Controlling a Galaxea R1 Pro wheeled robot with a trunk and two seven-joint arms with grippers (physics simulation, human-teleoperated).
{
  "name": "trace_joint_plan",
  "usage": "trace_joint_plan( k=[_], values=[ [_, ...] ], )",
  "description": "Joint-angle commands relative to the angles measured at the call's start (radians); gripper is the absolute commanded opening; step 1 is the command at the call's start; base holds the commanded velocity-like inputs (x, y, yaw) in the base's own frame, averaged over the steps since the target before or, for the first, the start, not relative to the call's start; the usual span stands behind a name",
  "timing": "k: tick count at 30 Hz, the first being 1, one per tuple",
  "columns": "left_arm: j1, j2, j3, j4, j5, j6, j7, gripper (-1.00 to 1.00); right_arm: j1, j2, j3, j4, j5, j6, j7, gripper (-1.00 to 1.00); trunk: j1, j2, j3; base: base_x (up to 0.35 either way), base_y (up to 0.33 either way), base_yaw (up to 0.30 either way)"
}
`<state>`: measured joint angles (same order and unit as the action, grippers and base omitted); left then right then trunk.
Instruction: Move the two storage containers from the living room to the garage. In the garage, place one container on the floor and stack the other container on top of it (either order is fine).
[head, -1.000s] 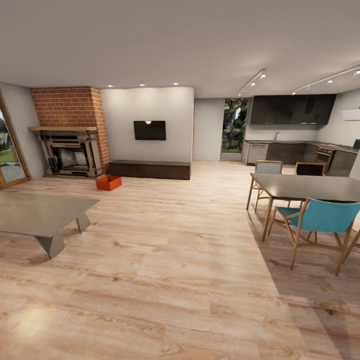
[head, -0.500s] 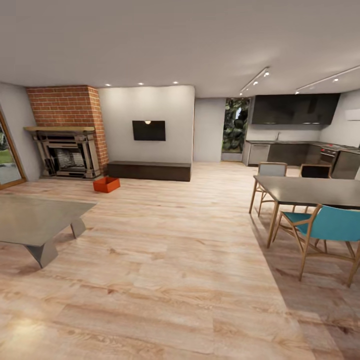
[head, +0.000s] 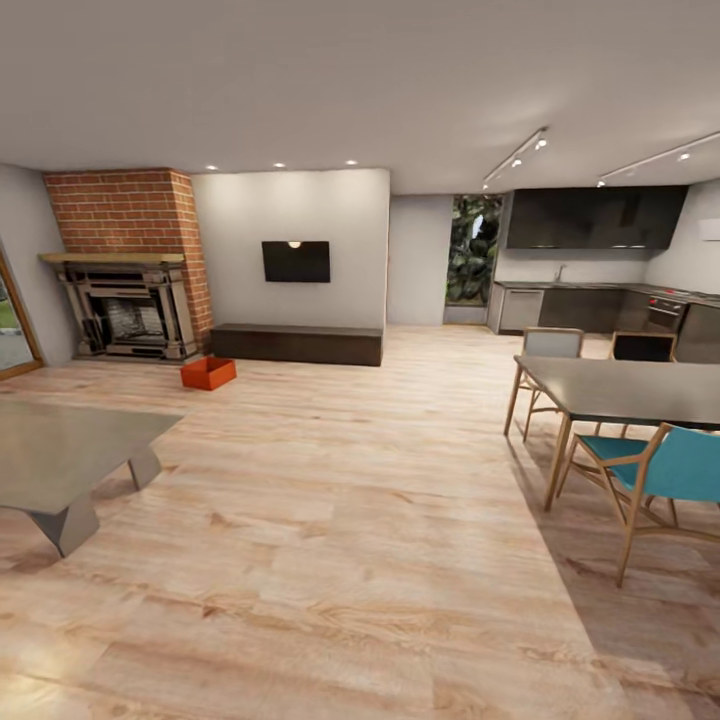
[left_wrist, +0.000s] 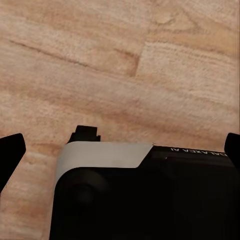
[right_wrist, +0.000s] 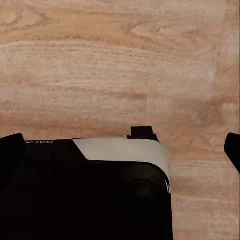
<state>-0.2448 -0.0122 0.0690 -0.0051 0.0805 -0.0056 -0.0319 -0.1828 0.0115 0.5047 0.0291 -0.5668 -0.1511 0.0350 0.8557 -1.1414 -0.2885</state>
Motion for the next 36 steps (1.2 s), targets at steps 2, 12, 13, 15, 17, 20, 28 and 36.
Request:
trace_joint_plan(
  k=[2,12,13,15,17,20,28,36],
  values=[
    [-0.001,0.000,0.006,0.001,0.008,-0.001,-0.003,1.00,-0.001,0.000,0.008,0.003,-0.011,-0.005,0.003,1.00,0.001,-0.001,-0.001,0.327,0.000,0.000],
    [-0.001,0.000,0.006,0.001,0.008,-0.001,-0.003,1.00,-0.001,-0.001,0.008,0.003,-0.010,-0.004,0.004,1.00,0.001,-0.001,-0.001,0.327,0.000,0.000],
    [-0.001,0.000,0.006,0.001,0.008,-0.001,-0.003,1.00,-0.001,-0.001,0.008,0.003,-0.010,-0.004,0.004,1.00,0.001,-0.001,-0.001,0.327,0.000,0.000],
    [-0.001,0.000,0.006,0.001,0.008,-0.001,-0.003,1.00,-0.001,0.000,0.008,0.003,-0.010,-0.004,0.004,1.00,0.001,-0.001,-0.001,0.327,0.000,0.000],
    [-0.001,0.000,0.006,0.001,0.008,-0.001,-0.003,1.00,-0.001,0.000,0.008,0.003,-0.010,-0.004,0.004,1.00,0.001,-0.001,-0.001,0.327,0.000,0.000],
    [-0.001,0.000,0.006,0.001,0.008,-0.001,-0.003,1.00,-0.001,0.000,0.008,0.003,-0.010,-0.004,0.004,1.00,0.001,-0.001,-0.001,0.327,0.000,0.000],
    [-0.001,0.000,0.006,0.001,0.008,-0.001,-0.003,1.00,-0.001,0.001,0.008,0.003,-0.010,-0.004,0.004,1.00,0.001,-0.001,-0.001,0.327,0.000,0.000],
    [-0.001,0.000,0.006,0.001,0.008,-0.001,-0.003,1.00,-0.001,0.001,0.008,0.003,-0.010,-0.004,0.004,1.00,0.001,-0.001,-0.001,0.327,0.000,0.000]
  ],
)
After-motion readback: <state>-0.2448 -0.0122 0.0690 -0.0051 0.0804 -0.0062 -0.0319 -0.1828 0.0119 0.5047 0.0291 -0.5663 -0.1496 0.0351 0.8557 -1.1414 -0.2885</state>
